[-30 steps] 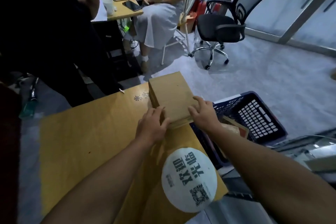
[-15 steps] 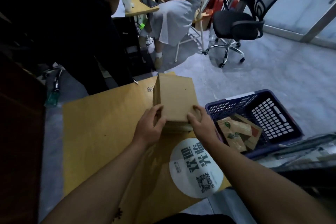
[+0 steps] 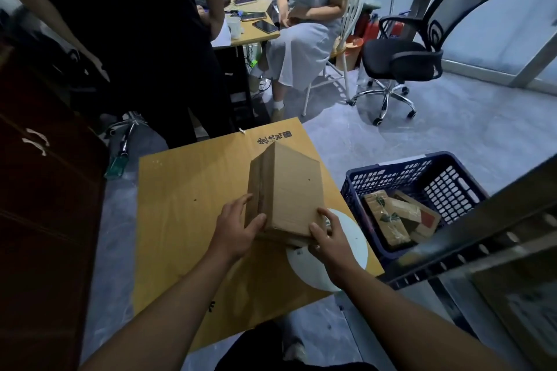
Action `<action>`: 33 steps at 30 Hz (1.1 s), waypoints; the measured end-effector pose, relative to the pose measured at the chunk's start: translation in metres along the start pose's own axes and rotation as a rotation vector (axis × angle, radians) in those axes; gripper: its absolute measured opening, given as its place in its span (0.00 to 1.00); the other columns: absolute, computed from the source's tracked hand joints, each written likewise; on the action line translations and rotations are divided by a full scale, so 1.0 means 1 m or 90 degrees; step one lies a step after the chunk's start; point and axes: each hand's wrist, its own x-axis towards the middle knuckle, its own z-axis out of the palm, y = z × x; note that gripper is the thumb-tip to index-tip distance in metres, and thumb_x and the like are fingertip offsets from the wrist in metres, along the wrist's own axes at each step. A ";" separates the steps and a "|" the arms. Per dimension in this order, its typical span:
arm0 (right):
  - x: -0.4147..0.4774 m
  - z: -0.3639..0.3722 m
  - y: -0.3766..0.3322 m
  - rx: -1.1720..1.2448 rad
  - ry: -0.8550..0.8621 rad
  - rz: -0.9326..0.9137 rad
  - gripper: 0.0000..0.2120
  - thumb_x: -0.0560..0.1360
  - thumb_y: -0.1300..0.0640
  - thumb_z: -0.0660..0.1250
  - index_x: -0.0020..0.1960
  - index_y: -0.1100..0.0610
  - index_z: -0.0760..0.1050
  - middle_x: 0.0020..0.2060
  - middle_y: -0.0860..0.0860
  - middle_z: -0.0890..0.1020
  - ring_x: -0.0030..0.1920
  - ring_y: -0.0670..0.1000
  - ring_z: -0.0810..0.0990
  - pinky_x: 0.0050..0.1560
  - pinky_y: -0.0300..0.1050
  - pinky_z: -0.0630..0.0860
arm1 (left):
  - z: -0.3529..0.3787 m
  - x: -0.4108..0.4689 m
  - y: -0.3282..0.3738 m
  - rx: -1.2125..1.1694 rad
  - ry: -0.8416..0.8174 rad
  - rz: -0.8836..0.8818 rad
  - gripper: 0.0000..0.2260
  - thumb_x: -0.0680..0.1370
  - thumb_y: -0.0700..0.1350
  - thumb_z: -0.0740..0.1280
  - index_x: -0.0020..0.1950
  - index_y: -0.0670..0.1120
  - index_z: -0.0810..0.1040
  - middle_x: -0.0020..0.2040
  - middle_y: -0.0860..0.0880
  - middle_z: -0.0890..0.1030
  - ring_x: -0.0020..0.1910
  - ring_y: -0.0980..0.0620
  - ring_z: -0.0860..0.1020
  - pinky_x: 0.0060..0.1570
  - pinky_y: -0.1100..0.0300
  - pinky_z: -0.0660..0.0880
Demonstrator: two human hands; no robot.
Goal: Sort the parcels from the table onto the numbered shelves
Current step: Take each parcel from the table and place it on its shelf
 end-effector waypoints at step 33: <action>-0.027 -0.003 -0.006 0.006 -0.095 -0.024 0.17 0.82 0.60 0.64 0.66 0.43 0.72 0.63 0.56 0.74 0.59 0.59 0.79 0.47 0.48 0.82 | -0.014 -0.030 -0.013 -0.116 -0.020 -0.029 0.18 0.81 0.48 0.64 0.71 0.52 0.70 0.59 0.53 0.74 0.55 0.57 0.75 0.43 0.63 0.76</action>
